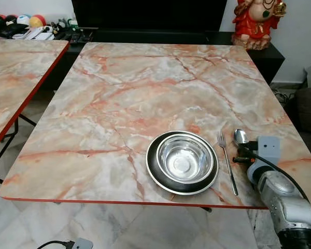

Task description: Setting the table

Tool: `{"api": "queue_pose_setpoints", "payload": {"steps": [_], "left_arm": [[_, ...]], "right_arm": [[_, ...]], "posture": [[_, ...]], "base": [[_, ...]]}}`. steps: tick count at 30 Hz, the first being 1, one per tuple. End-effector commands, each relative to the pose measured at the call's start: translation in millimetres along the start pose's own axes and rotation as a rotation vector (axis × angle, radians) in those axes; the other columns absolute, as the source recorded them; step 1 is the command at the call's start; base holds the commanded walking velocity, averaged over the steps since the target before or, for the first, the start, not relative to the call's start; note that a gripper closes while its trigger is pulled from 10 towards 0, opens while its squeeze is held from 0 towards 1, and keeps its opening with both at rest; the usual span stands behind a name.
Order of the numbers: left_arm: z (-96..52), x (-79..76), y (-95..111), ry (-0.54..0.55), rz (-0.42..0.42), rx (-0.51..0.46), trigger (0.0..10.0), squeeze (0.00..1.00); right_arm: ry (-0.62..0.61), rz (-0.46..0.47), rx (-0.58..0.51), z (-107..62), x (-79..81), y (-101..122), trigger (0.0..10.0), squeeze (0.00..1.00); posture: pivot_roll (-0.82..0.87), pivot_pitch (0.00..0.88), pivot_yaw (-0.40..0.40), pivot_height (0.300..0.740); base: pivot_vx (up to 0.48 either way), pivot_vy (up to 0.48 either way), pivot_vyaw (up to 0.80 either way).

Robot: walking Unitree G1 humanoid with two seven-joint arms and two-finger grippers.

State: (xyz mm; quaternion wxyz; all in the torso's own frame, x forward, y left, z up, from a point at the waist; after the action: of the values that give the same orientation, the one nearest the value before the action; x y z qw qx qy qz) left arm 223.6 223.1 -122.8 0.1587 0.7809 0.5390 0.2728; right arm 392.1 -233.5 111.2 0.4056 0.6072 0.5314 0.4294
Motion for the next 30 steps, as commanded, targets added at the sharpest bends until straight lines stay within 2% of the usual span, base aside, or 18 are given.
{"api": "queue_pose_setpoints", "payload": {"steps": [1,14,30], "left_arm": [[-2.0,-1.5,-11.8,-0.007,0.000,0.033,10.0,0.00],[-1.5,-2.7,-9.7,-0.010,0.003,0.028,10.0,0.00],[-1.6,-5.8,-11.0,-0.016,0.004,0.030,10.0,0.00]], "right_arm": [[0.006,0.002,-0.013,1.0,2.4,2.1,10.0,0.00],[-0.004,-0.022,-0.008,-1.8,-0.3,-3.8,10.0,0.00],[-0.014,0.006,0.005,-10.9,1.5,-12.2,10.0,0.00]], "posture": [[-0.10,0.198,0.006,0.740],[-0.10,0.201,0.005,0.740],[-0.10,0.200,0.001,0.740]], "base": [[0.000,0.000,0.00],[0.000,0.000,0.00],[0.000,0.000,0.00]]}}
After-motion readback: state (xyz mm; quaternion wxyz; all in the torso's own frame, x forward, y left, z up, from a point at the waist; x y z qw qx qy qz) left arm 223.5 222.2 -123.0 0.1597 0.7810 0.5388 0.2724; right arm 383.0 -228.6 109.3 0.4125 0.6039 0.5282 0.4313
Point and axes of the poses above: a point about 5 cm out from each wrist's last joint towards the gripper, its own z axis pointing out of the wrist towards the gripper, its own y axis along the axis of the wrist's last joint, x = y × z, the point moved 6 cm from there along z, pointing out of the wrist towards the gripper, and after that the axes turned 7 degrees about z, right-handed, at the moved point
